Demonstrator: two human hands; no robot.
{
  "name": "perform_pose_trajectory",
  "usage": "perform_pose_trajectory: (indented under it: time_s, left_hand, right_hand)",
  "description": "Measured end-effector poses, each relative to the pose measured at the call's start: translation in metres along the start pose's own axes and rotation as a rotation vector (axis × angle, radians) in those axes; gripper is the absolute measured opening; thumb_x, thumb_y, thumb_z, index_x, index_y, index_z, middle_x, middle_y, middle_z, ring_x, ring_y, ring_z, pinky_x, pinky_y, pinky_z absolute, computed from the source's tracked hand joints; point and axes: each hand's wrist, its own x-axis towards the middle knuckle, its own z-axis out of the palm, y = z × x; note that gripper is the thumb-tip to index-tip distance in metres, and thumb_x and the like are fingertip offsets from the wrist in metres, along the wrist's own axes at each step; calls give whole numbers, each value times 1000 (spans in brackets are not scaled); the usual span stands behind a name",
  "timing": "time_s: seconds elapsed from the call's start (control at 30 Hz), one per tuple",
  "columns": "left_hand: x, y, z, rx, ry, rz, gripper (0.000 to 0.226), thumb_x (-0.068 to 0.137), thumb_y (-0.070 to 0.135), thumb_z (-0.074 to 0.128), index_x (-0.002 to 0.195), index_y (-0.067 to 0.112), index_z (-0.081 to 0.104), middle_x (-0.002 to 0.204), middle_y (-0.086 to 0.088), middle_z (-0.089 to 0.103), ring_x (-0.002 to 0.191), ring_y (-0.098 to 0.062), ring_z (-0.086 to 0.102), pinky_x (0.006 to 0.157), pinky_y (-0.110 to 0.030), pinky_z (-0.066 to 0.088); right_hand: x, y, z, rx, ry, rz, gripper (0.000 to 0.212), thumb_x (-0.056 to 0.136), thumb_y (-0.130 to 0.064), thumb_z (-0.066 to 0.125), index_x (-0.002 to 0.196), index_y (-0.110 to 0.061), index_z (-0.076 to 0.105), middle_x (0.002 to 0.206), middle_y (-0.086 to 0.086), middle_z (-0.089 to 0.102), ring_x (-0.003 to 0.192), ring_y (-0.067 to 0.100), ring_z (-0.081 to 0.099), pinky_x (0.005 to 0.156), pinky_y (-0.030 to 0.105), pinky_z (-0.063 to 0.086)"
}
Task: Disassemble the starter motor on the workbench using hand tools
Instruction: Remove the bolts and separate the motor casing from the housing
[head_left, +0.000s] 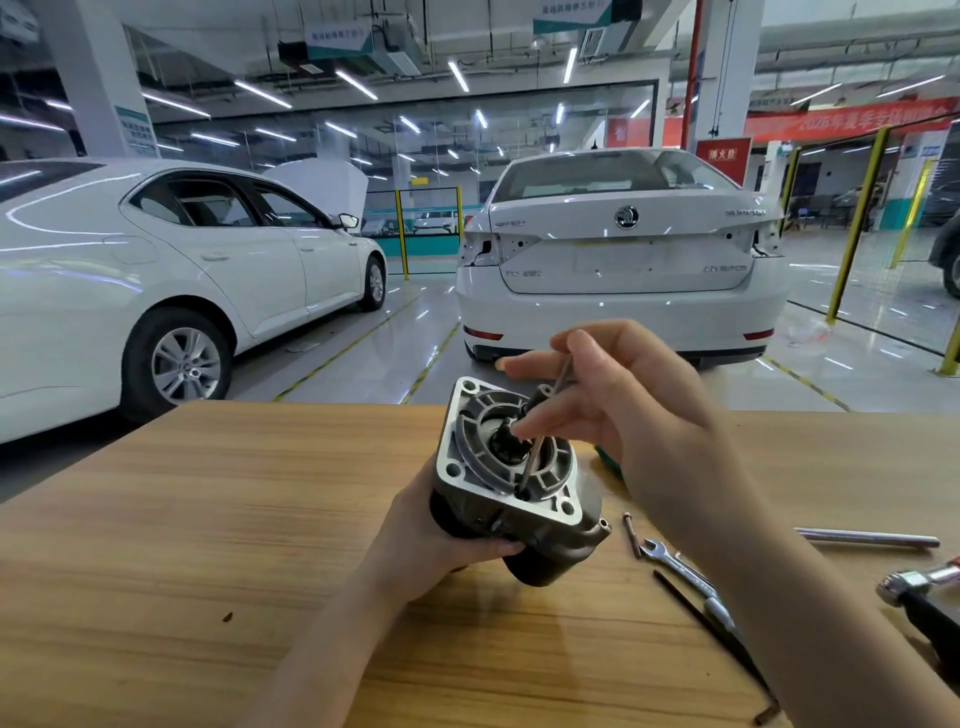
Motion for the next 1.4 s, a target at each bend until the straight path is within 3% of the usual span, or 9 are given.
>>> perform_pose_trajectory:
  time_s: [0.2, 0.33, 0.6, 0.77, 0.87, 1.0, 1.17, 1.27, 1.4]
  left_hand:
    - [2, -2, 0, 11, 28, -15, 74, 39, 40, 88, 108, 32, 60, 102, 18, 69, 93, 6, 61, 69, -3, 46]
    - [4, -5, 0, 29, 37, -17, 73, 39, 40, 88, 106, 33, 60, 102, 20, 68, 94, 8, 61, 68, -4, 48]
    - [1, -7, -1, 29, 15, 11, 73, 44, 32, 90, 111, 31, 60, 105, 18, 68, 98, 6, 60, 73, -3, 46]
    - [0, -7, -1, 34, 25, 37, 72, 48, 26, 91, 111, 31, 59, 106, 17, 68, 101, 4, 60, 76, -8, 49]
    - [0, -6, 0, 49, 30, 55, 76, 47, 30, 92, 114, 33, 56, 110, 16, 67, 106, 1, 59, 86, -21, 49]
    - [-3, -6, -1, 62, 22, 81, 76, 48, 32, 91, 116, 34, 55, 112, 14, 67, 107, -1, 60, 90, -28, 49]
    - [-3, -6, -1, 63, 20, 79, 74, 48, 31, 91, 114, 34, 56, 110, 15, 67, 105, 0, 60, 84, -19, 51]
    - [-2, -6, -1, 57, 15, 80, 72, 50, 29, 91, 113, 37, 56, 110, 17, 66, 104, 3, 59, 79, -8, 49]
    - [-1, -6, 0, 56, -1, 89, 72, 51, 30, 90, 113, 39, 55, 111, 17, 66, 105, 5, 58, 81, -8, 48]
  right_hand:
    - [3, 7, 0, 276, -33, 21, 34, 87, -37, 41, 89, -16, 67, 87, 5, 74, 73, 19, 71, 63, 22, 53]
    - [5, 13, 3, 463, 178, 68, 42, 81, -42, 42, 65, -16, 70, 58, 4, 65, 41, 12, 60, 45, 17, 48]
    - [2, 6, 9, 256, 346, 79, 29, 80, -44, 51, 69, -18, 44, 41, -9, 38, 33, 2, 26, 31, 12, 22]
    - [2, 0, 1, 118, 185, 78, 19, 88, -1, 38, 82, -11, 54, 38, -5, 38, 32, 4, 28, 34, 11, 23]
    - [0, -5, -6, 42, 3, 71, 26, 68, -6, 36, 84, -10, 56, 38, -5, 34, 35, 6, 25, 37, 14, 24]
    - [0, -5, -16, -18, -169, 91, 34, 72, -10, 36, 99, -15, 55, 42, -1, 41, 41, 6, 33, 43, 14, 30]
    - [6, 1, -10, -77, 12, 33, 52, 92, -25, 45, 141, -15, 30, 52, 0, 58, 40, 5, 39, 45, 11, 35]
    - [5, 4, -3, -64, 123, 24, 48, 96, -15, 42, 141, -13, 28, 50, -2, 58, 37, 2, 38, 42, 10, 34]
    - [-2, 7, 6, 141, 328, 65, 37, 90, -18, 54, 122, 0, 49, 49, -3, 56, 35, 1, 40, 39, 8, 32]
